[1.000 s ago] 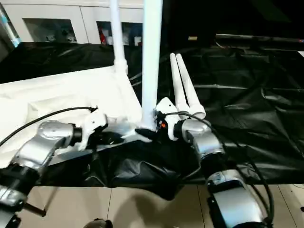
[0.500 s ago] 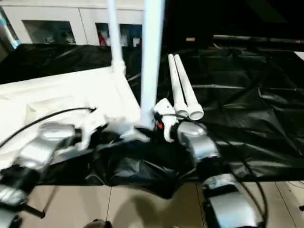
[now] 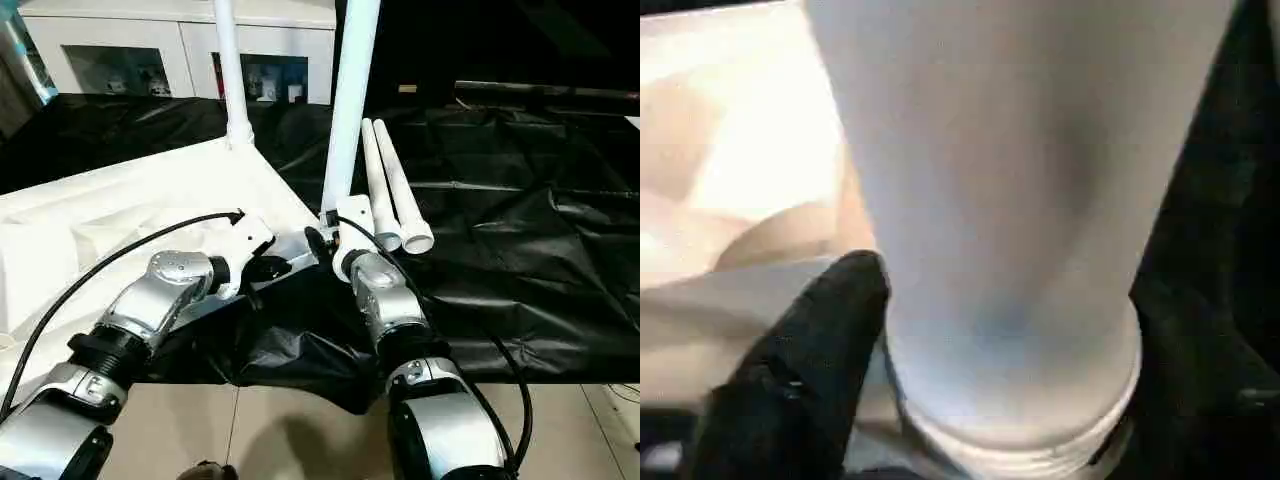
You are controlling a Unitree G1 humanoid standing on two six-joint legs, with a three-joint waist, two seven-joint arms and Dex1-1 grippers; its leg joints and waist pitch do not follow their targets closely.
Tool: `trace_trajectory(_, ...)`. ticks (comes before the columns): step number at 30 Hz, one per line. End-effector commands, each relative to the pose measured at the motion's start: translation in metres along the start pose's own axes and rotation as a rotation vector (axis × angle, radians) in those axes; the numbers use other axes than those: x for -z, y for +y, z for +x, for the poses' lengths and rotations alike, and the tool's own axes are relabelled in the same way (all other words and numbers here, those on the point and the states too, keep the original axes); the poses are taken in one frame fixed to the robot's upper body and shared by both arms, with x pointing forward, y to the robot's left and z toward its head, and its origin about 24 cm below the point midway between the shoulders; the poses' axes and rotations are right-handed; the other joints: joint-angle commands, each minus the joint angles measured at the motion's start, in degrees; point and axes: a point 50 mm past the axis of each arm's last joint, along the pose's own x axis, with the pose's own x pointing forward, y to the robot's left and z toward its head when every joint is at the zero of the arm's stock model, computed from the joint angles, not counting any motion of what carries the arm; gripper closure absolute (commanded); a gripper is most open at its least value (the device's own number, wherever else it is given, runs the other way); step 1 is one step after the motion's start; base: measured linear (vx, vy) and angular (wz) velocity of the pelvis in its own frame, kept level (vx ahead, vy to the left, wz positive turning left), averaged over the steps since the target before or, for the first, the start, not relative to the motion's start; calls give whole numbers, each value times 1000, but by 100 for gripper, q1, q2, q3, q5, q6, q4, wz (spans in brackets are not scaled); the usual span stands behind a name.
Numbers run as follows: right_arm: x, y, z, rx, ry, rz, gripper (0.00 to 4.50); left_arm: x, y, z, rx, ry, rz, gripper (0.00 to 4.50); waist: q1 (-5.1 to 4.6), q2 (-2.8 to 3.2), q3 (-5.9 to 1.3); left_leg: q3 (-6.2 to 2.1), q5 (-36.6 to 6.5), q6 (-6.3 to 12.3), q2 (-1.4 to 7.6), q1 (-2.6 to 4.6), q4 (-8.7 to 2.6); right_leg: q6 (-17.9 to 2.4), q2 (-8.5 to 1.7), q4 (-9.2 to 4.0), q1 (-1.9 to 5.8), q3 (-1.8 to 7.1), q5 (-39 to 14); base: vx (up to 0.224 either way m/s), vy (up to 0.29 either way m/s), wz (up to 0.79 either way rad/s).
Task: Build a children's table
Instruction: Rotate leg to tighten
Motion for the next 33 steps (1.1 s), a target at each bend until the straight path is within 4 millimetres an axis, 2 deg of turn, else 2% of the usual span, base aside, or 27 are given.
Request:
trace_trajectory(1,7,19,1,-182,42,-45,66,-13,-13,1,118,-97,58,450,8,35,-410,-52,-1764,-99,84,132,-417,-1092,-217,-478,220,139,-975,0,0,0)
trace_trajectory(3,5,12,-6,-257,57,-135,66,-6,-13,-8,180,-81,74,450,1,34,-427,-36,-1550,-27,80,127,-388,-1191,-211,-440,235,137,-662,0,0,0)
trace_trajectory(4,5,9,-8,-285,64,-164,66,-4,-13,-12,198,-76,85,450,2,35,-441,-20,-1331,72,82,127,-363,-1290,-199,-411,248,135,-346,0,0,0)
trace_trajectory(5,4,5,-13,-328,68,-194,66,0,-12,-17,221,-66,88,450,0,-4,-439,-5,-1280,106,81,128,-355,-1320,-189,-407,253,135,-261,0,0,0)
trace_trajectory(7,3,2,-16,-359,72,-213,66,2,-11,-21,237,-59,89,450,13,16,-436,-4,-1157,166,86,126,-348,-1388,-188,-373,255,130,-115,0,0,0)
trace_trajectory(12,-5,-12,-32,-495,93,-285,66,14,-4,-46,307,-23,97,450,10,-62,-431,28,-999,327,100,132,-331,-1498,-179,-348,251,125,-45,0,0,0)
trace_trajectory(13,-5,-13,-34,-513,100,-294,66,15,-4,-49,316,-18,96,450,19,-58,-432,25,-1017,341,105,130,-331,-1504,-187,-340,259,124,-76,0,0,0)
trace_trajectory(17,-10,-17,-36,-548,100,-300,66,19,-1,-60,329,-6,96,450,21,-48,-414,39,-1144,304,120,153,-345,-1492,-202,-369,223,139,-378,0,0,0)
trace_trajectory(19,-12,-16,-35,-552,91,-285,103,20,-1,-61,328,-4,93,450,19,-53,-410,38,-1212,235,123,162,-356,-1473,-206,-378,218,144,-504,0,0,0)
trace_trajectory(24,-7,-6,-33,-590,82,-238,126,22,-4,-58,309,-6,77,450,18,-65,-415,37,-1177,196,119,158,-357,-1440,-208,-370,221,150,-443,0,0,0)
trace_trajectory(27,0,-2,-30,-548,82,-209,144,22,-1,-51,232,3,73,450,15,-68,-415,38,-1168,195,115,160,-353,-1448,-208,-371,219,156,-391,0,0,0)
trace_trajectory(30,10,-5,-18,-303,79,-138,169,16,6,-35,103,0,36,450,-4,-24,-403,36,-1331,51,106,187,-372,-1397,-214,-411,189,174,-684,0,0,0)
trace_trajectory(31,15,-8,-14,-174,81,-84,171,11,8,-27,49,-5,23,450,-2,-10,-398,24,-1478,-75,103,200,-387,-1354,-231,-434,190,173,-944,0,0,0)
trace_trajectory(32,15,-8,-13,-159,82,-78,172,10,8,-25,44,-6,22,450,-10,-12,-402,23,-1613,-167,99,218,-395,-1295,-228,-456,179,173,-1138,0,0,0)
trace_trajectory(33,18,-11,-10,-57,90,-34,174,5,9,-17,-3,-16,3,450,-12,-21,-403,13,-1635,-186,100,208,-400,-1266,-234,-457,188,175,-1173,0,0,0)
